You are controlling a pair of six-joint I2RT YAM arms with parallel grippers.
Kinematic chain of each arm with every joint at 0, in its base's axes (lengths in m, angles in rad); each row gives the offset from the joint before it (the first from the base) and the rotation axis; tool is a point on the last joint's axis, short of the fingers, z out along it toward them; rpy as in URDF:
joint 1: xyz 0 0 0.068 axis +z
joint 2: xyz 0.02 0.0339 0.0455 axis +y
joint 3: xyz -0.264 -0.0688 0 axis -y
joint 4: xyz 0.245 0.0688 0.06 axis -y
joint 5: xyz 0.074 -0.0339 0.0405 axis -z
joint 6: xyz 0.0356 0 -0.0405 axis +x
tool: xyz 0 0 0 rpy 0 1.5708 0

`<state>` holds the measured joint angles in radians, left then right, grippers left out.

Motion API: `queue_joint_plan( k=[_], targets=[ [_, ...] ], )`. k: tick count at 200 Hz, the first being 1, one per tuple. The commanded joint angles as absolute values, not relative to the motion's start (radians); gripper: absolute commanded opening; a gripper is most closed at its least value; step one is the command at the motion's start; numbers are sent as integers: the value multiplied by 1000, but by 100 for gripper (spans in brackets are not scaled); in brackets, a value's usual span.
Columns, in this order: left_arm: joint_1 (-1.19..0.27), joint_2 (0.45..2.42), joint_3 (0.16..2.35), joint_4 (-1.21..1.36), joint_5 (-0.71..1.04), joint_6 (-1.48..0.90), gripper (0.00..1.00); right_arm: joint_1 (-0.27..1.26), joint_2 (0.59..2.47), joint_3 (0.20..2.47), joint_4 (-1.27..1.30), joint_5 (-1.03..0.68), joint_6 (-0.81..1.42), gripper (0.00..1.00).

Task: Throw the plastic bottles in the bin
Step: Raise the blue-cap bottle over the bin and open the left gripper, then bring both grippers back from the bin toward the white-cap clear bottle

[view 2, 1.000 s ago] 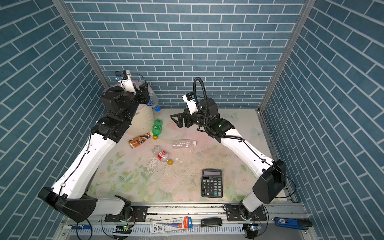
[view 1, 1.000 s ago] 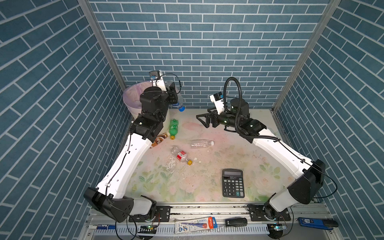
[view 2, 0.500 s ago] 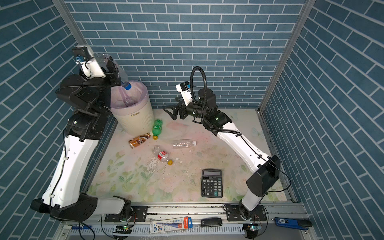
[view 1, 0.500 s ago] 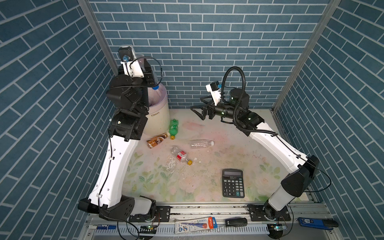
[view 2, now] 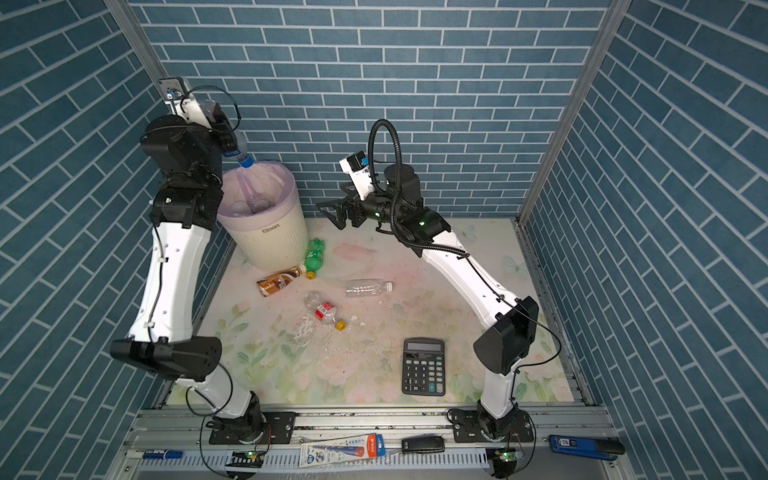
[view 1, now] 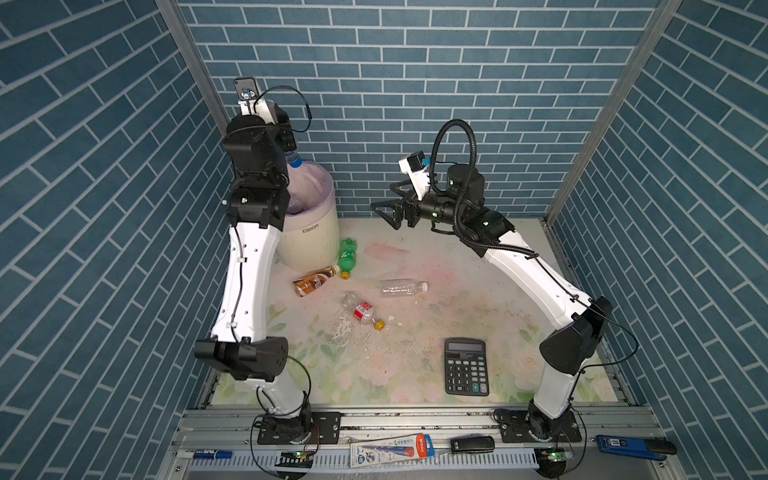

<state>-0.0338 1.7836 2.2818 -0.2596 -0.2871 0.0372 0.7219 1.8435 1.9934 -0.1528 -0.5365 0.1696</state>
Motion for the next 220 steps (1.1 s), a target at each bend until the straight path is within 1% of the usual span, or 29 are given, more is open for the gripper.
queue_joint_plan(
  k=[1, 9, 16, 23, 30, 56, 67, 105, 142, 179, 197, 220],
  targets=[
    [22, 1957, 2471, -566, -239, -92, 88, 727, 1870, 2067, -186, -551, 117, 99],
    [32, 2034, 2598, -684, -243, -119, 98, 727, 1877, 2074, -190, -551, 117, 99],
    [40, 2086, 2706, -765, -234, -142, 99, 727, 1880, 2077, -189, -549, 117, 99],
    [41, 2105, 2738, -791, -220, -147, 99, 727, 1883, 2077, -185, -548, 119, 99],
    [41, 2087, 2709, -775, -198, -148, 99, 727, 1886, 2078, -180, -548, 124, 99],
    [40, 1935, 2450, -618, -128, -192, 99, 727, 1908, 2097, -174, -549, 143, 99],
    [35, 1890, 2386, -583, -109, -205, 99, 728, 1914, 2100, -170, -548, 155, 99],
    [-13, 1850, 2386, -648, -64, -204, 99, 726, 1897, 2063, -166, -513, 186, 99],
    [-94, 1788, 2319, -647, -35, -200, 99, 724, 1847, 1984, -182, -441, 186, 99],
    [-97, 1759, 2272, -685, -2, -261, 99, 715, 1767, 1862, -178, -387, 180, 99],
    [-107, 1735, 2207, -667, 55, -289, 99, 703, 1729, 1801, -173, -375, 178, 99],
    [-155, 1703, 2127, -664, 41, -291, 99, 680, 1686, 1724, -165, -361, 191, 99]
  ],
)
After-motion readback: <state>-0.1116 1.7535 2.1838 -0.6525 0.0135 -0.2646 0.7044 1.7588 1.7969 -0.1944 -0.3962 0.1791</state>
